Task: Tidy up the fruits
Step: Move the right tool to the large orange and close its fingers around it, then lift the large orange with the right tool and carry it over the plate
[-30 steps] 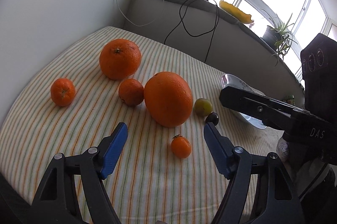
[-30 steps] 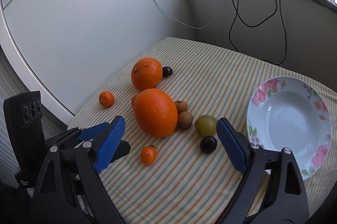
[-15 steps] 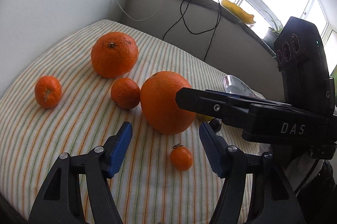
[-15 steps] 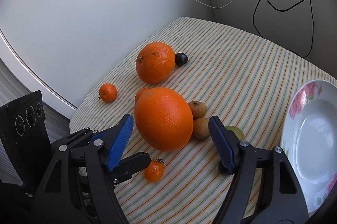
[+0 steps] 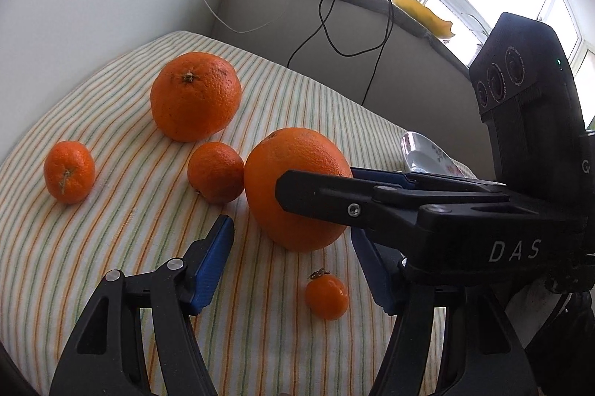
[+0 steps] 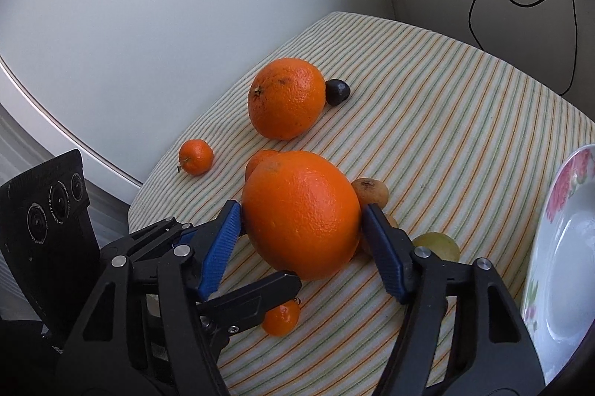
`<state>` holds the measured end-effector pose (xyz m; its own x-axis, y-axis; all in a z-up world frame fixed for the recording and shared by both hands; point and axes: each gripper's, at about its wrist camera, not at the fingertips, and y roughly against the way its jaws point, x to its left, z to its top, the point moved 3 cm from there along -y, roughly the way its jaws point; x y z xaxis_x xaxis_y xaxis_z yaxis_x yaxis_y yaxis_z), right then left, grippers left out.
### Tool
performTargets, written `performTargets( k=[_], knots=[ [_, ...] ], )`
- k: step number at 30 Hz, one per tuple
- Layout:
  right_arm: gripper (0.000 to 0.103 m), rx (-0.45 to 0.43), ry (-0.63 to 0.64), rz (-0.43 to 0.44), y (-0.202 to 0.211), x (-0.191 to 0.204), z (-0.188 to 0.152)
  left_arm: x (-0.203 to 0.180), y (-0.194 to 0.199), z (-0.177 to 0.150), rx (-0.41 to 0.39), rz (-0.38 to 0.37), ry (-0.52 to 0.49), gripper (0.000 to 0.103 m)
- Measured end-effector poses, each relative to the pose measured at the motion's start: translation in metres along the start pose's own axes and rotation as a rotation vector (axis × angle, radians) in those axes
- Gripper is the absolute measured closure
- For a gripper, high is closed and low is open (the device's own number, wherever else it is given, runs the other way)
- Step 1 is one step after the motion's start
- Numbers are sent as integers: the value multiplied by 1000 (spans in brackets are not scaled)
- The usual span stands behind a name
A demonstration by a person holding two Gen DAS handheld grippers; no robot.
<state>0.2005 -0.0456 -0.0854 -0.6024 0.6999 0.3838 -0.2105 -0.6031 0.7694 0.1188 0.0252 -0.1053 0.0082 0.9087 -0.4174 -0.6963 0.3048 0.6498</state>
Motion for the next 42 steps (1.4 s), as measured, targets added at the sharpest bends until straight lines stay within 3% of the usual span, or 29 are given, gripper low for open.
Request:
performTargets(
  k=[11,12,24,42],
  knots=[
    [32,23,0,17,-5,-3,3,1,-7,4,25,-40,14,40],
    [32,24,6,13,-5,-2,3,0,-7,6,21,-36,13,44],
    [33,21,-25,27,1,-3,-1,-3,-1,8,-17,-3,-17,44],
    [33,-49,-60,24,45,-6,-3,-36,13,17,-65,-19,-97,44]
  ],
)
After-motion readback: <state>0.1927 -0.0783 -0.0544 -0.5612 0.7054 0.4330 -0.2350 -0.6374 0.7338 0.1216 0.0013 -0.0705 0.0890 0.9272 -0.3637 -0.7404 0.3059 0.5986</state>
